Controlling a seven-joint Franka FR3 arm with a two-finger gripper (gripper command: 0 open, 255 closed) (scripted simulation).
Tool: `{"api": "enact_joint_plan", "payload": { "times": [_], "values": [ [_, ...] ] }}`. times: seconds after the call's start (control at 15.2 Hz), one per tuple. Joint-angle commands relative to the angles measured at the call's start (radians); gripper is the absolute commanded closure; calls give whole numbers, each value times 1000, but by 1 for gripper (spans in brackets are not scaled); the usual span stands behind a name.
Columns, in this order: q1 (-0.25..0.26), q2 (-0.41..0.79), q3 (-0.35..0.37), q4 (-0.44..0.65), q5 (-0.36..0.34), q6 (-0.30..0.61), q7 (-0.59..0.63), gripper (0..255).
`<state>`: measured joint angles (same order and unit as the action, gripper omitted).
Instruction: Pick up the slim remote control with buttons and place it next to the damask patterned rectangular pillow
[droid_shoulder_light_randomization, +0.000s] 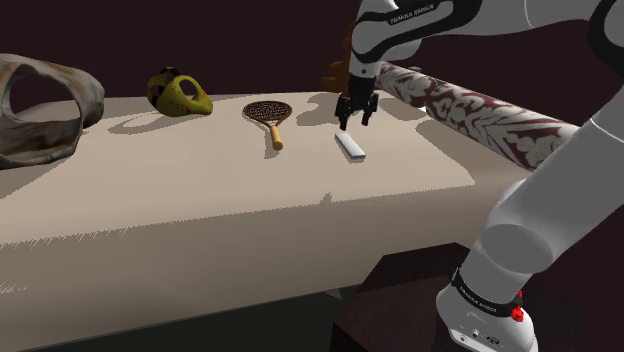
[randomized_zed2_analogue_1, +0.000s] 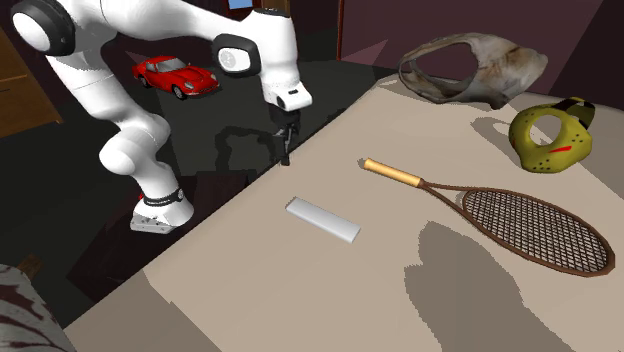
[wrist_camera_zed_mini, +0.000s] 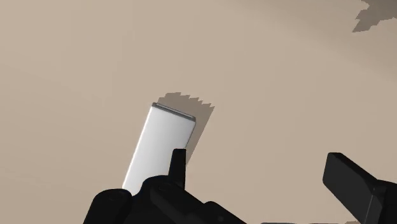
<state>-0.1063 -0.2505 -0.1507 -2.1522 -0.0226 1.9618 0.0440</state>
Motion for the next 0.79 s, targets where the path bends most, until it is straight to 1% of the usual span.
{"api": "enact_joint_plan", "payload": {
  "times": [0.0,0.4,0.73],
  "values": [
    [-10,73,-15,40,3,25,-1,0],
    [-46,281,-59,176,25,70,-18,0],
    [-85,458,-88,318,57,84,-34,0]
  ]
}}
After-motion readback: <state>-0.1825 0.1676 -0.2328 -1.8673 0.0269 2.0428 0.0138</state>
